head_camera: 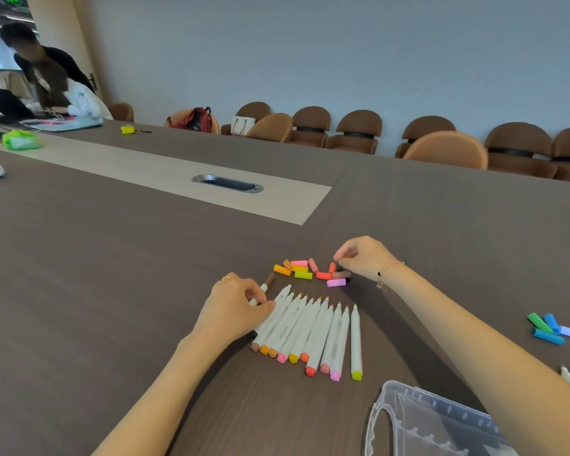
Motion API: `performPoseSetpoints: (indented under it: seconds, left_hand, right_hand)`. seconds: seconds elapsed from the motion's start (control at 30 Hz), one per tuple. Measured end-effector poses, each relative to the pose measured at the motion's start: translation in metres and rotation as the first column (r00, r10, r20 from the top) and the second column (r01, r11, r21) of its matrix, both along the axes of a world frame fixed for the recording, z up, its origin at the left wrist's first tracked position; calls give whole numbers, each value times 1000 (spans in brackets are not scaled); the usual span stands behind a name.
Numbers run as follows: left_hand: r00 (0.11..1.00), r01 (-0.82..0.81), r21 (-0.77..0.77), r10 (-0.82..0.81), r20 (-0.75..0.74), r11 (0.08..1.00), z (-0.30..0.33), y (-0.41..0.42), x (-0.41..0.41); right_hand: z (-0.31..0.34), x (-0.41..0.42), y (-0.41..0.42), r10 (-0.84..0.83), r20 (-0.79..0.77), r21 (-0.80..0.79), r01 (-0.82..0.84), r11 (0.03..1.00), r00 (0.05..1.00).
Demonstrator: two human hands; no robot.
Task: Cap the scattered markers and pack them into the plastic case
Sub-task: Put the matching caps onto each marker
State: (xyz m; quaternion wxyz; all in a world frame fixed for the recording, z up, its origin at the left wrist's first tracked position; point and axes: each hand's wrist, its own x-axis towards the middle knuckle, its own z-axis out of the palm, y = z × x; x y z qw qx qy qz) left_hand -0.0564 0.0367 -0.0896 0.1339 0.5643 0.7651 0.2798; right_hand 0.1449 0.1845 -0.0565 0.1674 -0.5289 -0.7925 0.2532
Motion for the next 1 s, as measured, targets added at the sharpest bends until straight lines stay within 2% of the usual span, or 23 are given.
performPoseSetpoints:
  seconds: [0.13,0.23,0.53,0.7,0.8,0.9,1.0]
  left_hand:
    - [1000,-1,-48,0,-22,999,-1,2,2]
    - [998,5,-61,-9,-61,998,0,1,6]
    - [980,25,-37,-32,-199,999,-1,-1,14]
    - [973,41,-75,-57,-223,996,-2,-2,14]
    - [987,20,-72,-31,-157,997,-3,-1,16]
    - [999,-7,-34,8,42,999,-1,1,12]
    - [976,-18,-18,21,218,1000,6,-1,7]
  right_hand:
    - [-1,8,3,78,45,-82,-74,994,996]
    - [-3,14,6,108,31,-86,-105,991,994]
    - [-3,23,17,259,140,-101,-246,964,956]
    - [-4,21,19,216,191,-83,-203,976,958]
    - [-5,21,17,223,241,-85,-209,974,945]
    - [-5,23,12,252,263,-106,-231,967,931]
    - [-8,29,9,205,337,9,-221,975,919]
